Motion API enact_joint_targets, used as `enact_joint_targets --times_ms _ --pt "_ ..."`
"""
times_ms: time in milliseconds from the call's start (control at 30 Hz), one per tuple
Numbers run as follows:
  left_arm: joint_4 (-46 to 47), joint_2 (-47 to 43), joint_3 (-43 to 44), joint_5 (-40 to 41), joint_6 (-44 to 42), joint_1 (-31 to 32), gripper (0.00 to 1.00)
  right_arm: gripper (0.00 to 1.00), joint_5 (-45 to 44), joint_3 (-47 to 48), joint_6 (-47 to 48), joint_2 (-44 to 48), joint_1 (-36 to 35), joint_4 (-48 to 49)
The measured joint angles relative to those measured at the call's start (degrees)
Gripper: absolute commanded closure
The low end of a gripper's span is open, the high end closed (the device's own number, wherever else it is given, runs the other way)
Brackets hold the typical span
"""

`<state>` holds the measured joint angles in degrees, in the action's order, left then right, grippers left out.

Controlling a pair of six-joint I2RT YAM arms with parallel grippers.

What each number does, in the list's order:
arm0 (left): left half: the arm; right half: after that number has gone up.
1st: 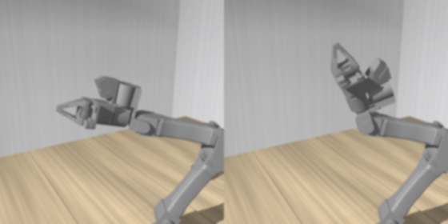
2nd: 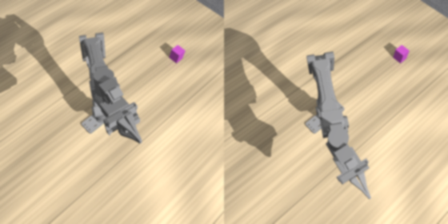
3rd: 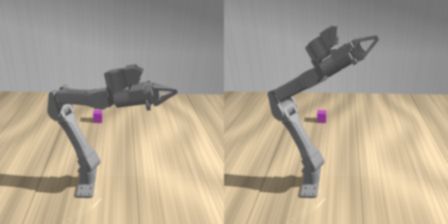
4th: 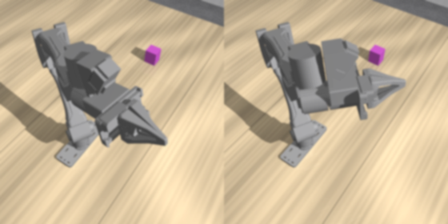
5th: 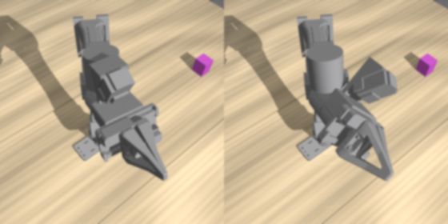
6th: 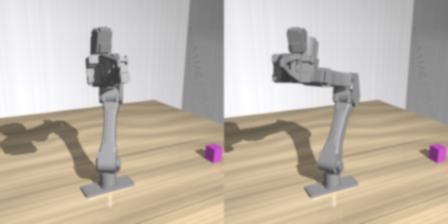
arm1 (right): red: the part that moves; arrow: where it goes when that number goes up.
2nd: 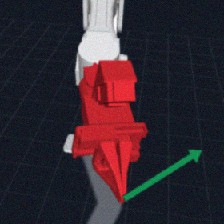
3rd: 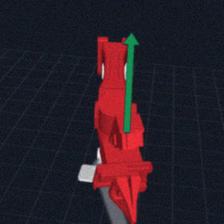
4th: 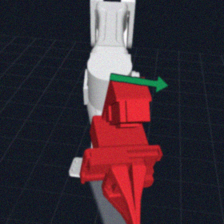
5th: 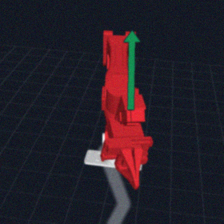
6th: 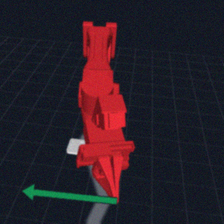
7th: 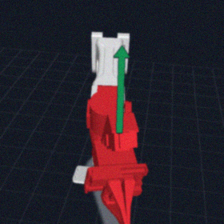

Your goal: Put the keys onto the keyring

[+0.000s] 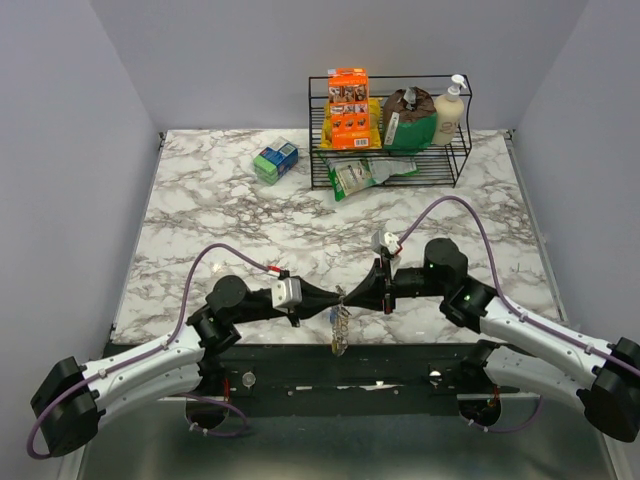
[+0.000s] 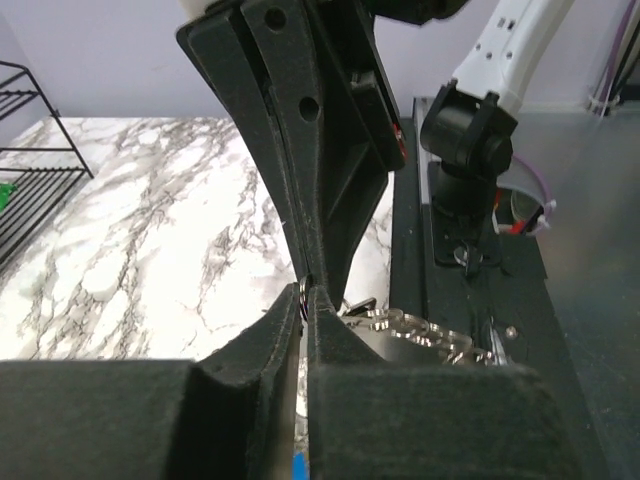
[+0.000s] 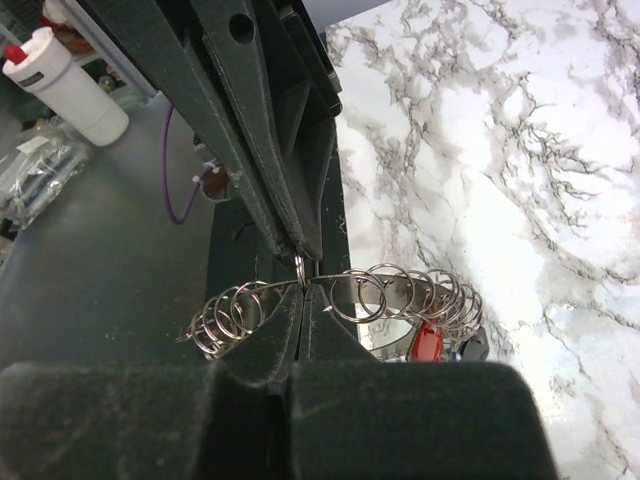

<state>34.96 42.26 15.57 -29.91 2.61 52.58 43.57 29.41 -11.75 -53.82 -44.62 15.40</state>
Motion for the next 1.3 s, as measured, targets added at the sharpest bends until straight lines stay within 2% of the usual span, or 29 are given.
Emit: enact_joint_targets --times_ms 167,367,533,867,1133,1300 --pt "-6.2 -0.7 1.6 -1.0 -1.2 0.0 0.66 0.99 0.0 1.3 2.5 0.0 0.1 -4.4" --pt "-12.0 1.0 4.7 -2.1 -1.3 0.1 0.46 0.99 -0.7 3.5 5.7 0.3 0.1 -9.6" --pt "-18.6 2.1 8.6 -2.2 -1.3 0.1 0.39 0.99 -2.0 5.1 7.9 0.3 0.1 -14.6" --pt "-36.9 7.0 21.6 -1.6 -6.1 0.1 0.36 0.99 -3.3 6.1 10.3 -0.2 0.1 -21.0" --pt "-46.8 13.7 27.3 -1.6 -10.3 0.1 0.36 1.00 -3.3 6.1 10.4 -0.5 0.1 -22.0" --pt "-48.2 16.9 29.5 -1.7 -11.5 0.1 0.44 0.99 -3.4 6.1 10.4 -0.6 0.1 -22.0"
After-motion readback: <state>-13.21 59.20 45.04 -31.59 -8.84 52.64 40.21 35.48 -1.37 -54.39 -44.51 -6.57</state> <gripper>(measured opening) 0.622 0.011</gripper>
